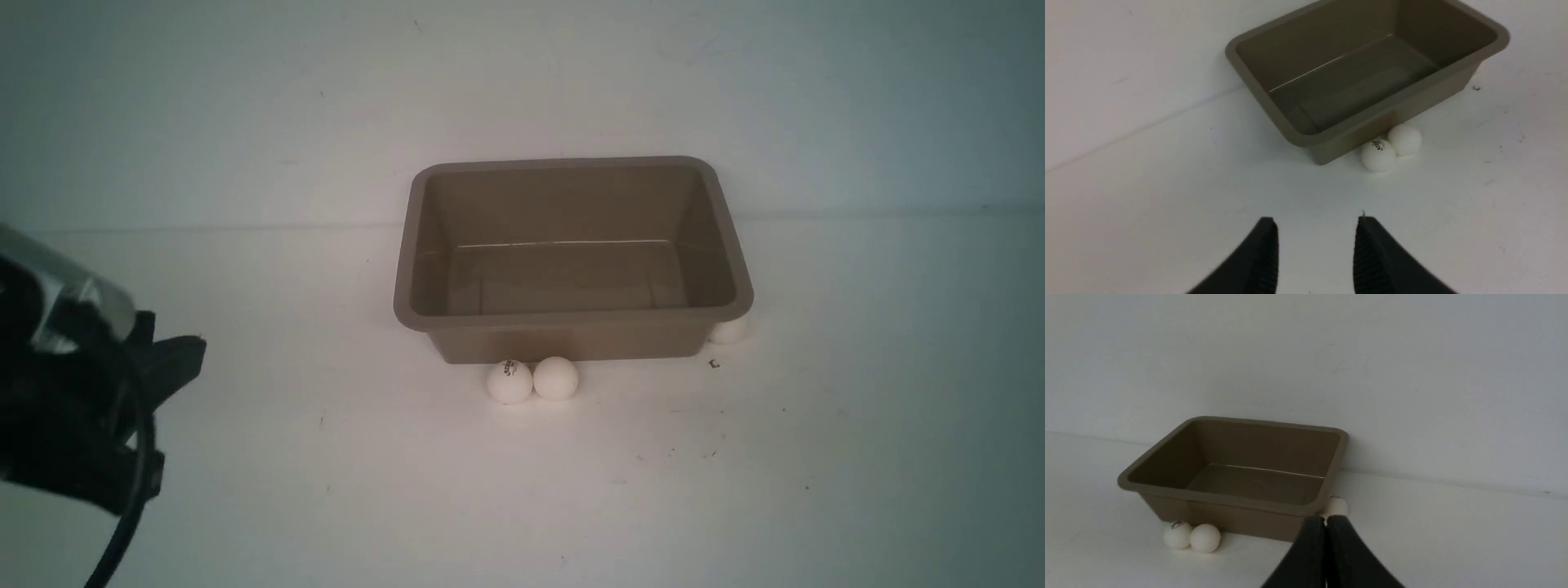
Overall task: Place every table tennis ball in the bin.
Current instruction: Use the right arm to clamp the table tennis ball closest to it
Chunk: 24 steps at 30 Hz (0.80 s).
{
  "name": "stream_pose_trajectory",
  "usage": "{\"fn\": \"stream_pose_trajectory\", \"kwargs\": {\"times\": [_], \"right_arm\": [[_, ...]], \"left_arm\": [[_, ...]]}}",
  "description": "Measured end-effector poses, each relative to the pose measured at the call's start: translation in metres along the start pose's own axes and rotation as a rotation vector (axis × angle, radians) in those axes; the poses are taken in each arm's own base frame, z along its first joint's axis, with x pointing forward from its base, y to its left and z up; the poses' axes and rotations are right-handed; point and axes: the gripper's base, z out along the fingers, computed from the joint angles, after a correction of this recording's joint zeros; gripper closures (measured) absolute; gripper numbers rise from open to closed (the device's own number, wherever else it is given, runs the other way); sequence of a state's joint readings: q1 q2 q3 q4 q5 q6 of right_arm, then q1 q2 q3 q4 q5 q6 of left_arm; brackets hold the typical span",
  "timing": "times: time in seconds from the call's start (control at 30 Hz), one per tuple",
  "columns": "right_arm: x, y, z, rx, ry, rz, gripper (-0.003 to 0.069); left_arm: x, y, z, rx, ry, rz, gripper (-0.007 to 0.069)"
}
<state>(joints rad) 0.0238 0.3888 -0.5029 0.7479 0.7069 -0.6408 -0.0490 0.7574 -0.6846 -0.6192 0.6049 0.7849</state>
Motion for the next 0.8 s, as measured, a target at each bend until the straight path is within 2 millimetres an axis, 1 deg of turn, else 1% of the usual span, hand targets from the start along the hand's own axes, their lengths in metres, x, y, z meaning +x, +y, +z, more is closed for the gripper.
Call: {"fn": "stream_pose_trajectory", "kwargs": {"times": [0.1, 0.13, 0.27, 0.33, 0.47, 0.5, 0.53, 0.63, 0.7, 0.77, 0.8], "right_arm": [[-0.004, -0.004, 0.024, -0.067, 0.107, 0.016, 0.0678], [-0.008, -0.008, 0.035, -0.079, 0.148, 0.026, 0.0678], [-0.028, -0.021, 0.066, -0.085, 0.220, 0.051, 0.0678], [-0.035, -0.028, 0.085, -0.094, 0.270, 0.065, 0.0678], [-0.043, -0.038, 0.110, -0.123, 0.373, 0.026, 0.0671], [-0.042, -0.042, 0.118, -0.127, 0.419, 0.006, 0.0661], [-0.044, -0.044, 0.122, -0.129, 0.442, -0.014, 0.0650], [-0.045, -0.056, 0.139, -0.108, 0.521, -0.077, 0.0579], [-0.047, -0.062, 0.143, -0.073, 0.544, -0.111, 0.0482], [-0.048, -0.064, 0.144, -0.056, 0.546, -0.126, 0.0414], [-0.049, -0.065, 0.145, -0.047, 0.539, -0.130, 0.0364]], "left_arm": [[0.001, 0.004, 0.010, 0.008, 0.036, -0.009, 0.0384], [0.001, 0.005, 0.013, 0.010, 0.049, -0.012, 0.0384], [0.004, 0.007, 0.022, 0.020, 0.084, -0.023, 0.0384], [0.005, 0.008, 0.024, 0.022, 0.094, -0.019, 0.0384], [0.004, 0.009, 0.026, 0.014, 0.088, -0.007, 0.0384], [0.004, 0.009, 0.026, 0.010, 0.085, -0.005, 0.0384], [0.004, 0.010, 0.026, 0.004, 0.079, -0.004, 0.0384], [0.003, 0.011, 0.026, -0.002, 0.073, -0.003, 0.0384], [0.003, 0.011, 0.026, -0.002, 0.073, -0.003, 0.0384], [0.003, 0.011, 0.026, -0.003, 0.073, -0.003, 0.0384], [0.003, 0.011, 0.026, -0.003, 0.072, -0.003, 0.0384]]}}
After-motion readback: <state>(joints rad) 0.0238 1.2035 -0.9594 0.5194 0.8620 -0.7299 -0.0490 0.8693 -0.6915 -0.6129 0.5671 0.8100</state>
